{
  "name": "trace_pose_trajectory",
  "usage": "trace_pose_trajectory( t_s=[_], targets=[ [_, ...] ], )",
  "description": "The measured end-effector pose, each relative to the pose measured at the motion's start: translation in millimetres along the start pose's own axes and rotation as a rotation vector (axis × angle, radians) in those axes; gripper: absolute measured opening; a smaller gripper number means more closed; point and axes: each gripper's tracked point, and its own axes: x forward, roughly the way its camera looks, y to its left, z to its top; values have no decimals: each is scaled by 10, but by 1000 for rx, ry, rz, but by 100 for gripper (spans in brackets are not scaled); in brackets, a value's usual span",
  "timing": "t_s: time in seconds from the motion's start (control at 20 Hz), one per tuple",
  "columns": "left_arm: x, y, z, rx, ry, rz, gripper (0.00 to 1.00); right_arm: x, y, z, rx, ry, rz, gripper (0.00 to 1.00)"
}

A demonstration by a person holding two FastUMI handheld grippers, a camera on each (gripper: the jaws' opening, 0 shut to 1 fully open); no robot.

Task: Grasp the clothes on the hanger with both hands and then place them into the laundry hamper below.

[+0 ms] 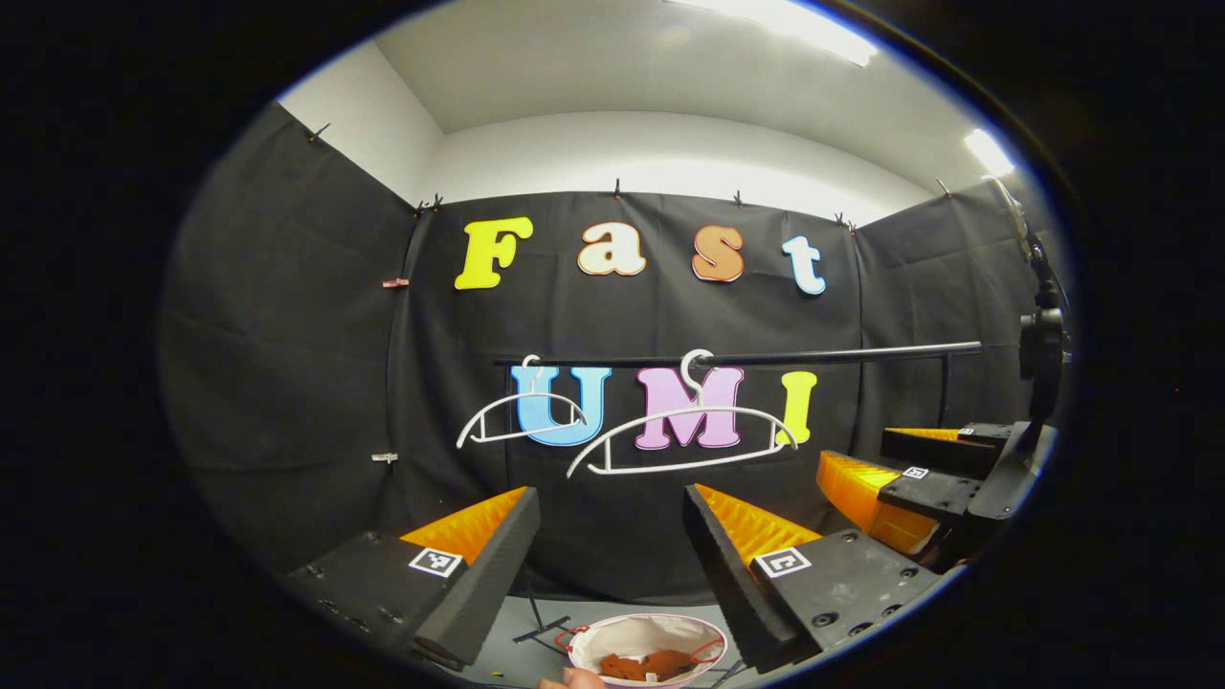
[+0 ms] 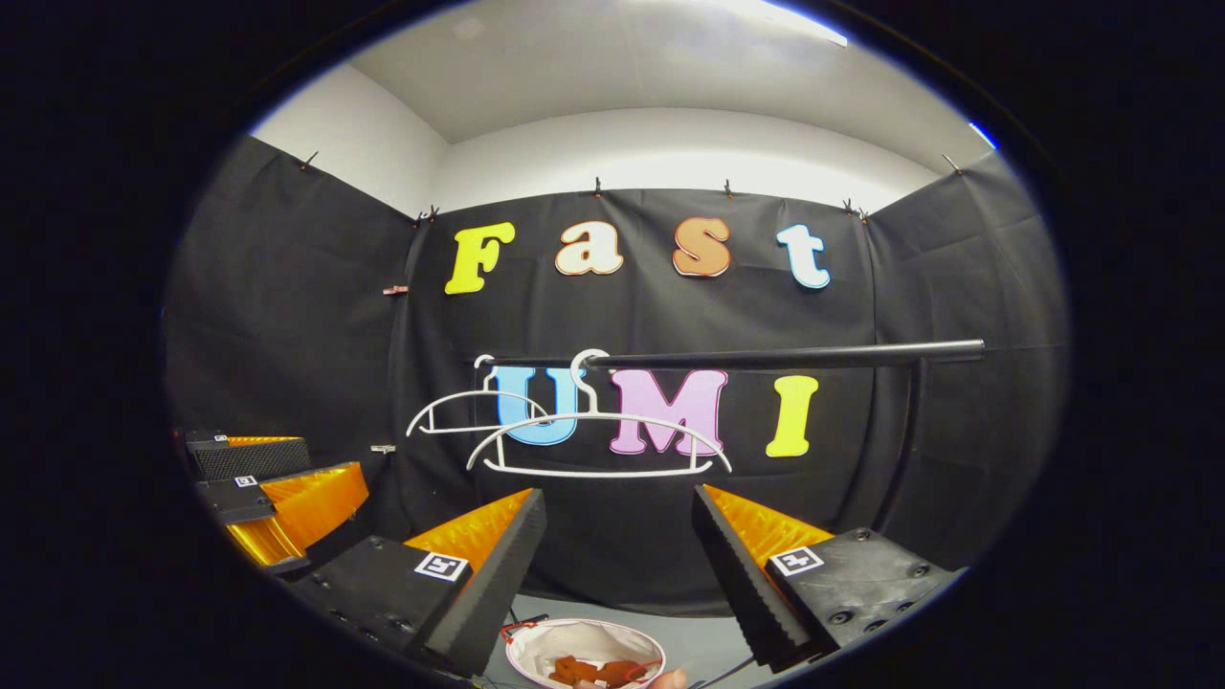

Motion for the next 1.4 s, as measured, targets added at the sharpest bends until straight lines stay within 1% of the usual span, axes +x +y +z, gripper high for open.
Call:
trace_pose_trajectory(
  t_s=[0.05,0.1,0.15,0.2,0.25,0.4,0.55,0.65,0.7,0.75,0.8,0.85,0.9,0.95,1.0,1.05,1.1,1.15,1.2,1.4],
  targets=[
    [-15,-12,10,0,-2,0,95,-16,-1,-12,-2,3,3,98],
    [-39,-13,11,-1,-3,1,92,-16,2,-16,-8,4,7,100],
    [-53,-19,-6,-2,-1,1,95,-9,-13,-14,-16,4,3,100],
    [-62,-27,-8,-2,2,2,92,-13,-13,-5,-21,2,4,100],
    [-68,-36,2,-1,1,2,95,-12,-14,0,-22,-1,6,100],
    [-88,-32,29,2,-4,4,95,-9,-7,5,-35,-4,19,98],
    [-90,-17,52,1,-9,6,95,-26,12,1,-36,3,26,98],
    [-86,-3,42,-1,-8,9,95,-31,15,3,-36,4,24,98],
    [-100,-14,26,-1,-5,8,92,-32,13,7,-38,2,24,96],
    [-101,-26,27,0,-3,7,95,-29,10,6,-41,2,22,98],
    [-99,-37,18,2,-1,3,95,-38,-2,8,-41,1,19,99],
    [-95,-48,22,5,-3,0,95,-42,-3,6,-40,2,17,96],
    [-105,-63,14,7,-4,-3,95,-45,-5,2,-38,4,15,96],
    [-101,-70,13,6,-3,-5,92,-42,2,-1,-37,5,14,96],
    [-99,-80,3,4,-4,-6,95,-40,-2,-4,-39,7,11,96],
    [-93,-86,15,0,-4,-10,95,-46,-12,-10,-43,8,10,96],
    [-82,-96,11,-3,-4,-11,92,-51,-20,-11,-46,7,9,96],
    [-82,-98,6,-2,-3,-12,92,-46,-23,-6,-47,6,8,96],
    [-85,-85,7,1,-4,-11,95,-41,-25,-8,-48,7,7,96],
    [-57,-55,-6,7,-3,-11,95,-42,-39,-29,-42,15,-4,96]
  ],
)
